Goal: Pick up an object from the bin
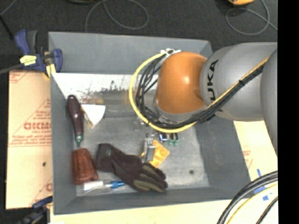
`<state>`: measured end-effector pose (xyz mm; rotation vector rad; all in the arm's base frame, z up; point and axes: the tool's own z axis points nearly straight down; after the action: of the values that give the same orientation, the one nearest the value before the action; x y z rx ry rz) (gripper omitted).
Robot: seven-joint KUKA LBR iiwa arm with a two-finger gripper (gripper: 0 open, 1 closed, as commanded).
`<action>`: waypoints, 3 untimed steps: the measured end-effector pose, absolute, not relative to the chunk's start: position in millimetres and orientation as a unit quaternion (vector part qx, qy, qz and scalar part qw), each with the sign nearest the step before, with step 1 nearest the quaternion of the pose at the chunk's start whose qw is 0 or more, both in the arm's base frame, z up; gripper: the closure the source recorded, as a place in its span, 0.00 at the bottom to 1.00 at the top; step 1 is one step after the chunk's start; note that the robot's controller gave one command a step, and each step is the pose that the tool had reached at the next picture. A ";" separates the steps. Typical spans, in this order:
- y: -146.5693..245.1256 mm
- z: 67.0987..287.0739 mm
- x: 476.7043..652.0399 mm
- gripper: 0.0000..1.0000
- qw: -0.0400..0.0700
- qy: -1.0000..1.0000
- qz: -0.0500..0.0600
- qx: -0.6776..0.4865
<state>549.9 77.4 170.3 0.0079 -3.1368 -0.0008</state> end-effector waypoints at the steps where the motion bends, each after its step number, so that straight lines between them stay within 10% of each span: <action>1: 77.1 174.7 551.6 0.00 -0.002 -1.000 -0.001 0.002; 3: 57.0 89.8 526.8 0.00 -0.003 -0.995 -0.001 -0.101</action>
Offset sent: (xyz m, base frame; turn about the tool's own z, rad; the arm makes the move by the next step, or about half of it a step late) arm -0.0375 -0.0359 -0.1003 0.2364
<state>526.8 57.0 89.8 -0.3169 -3.1325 -0.0045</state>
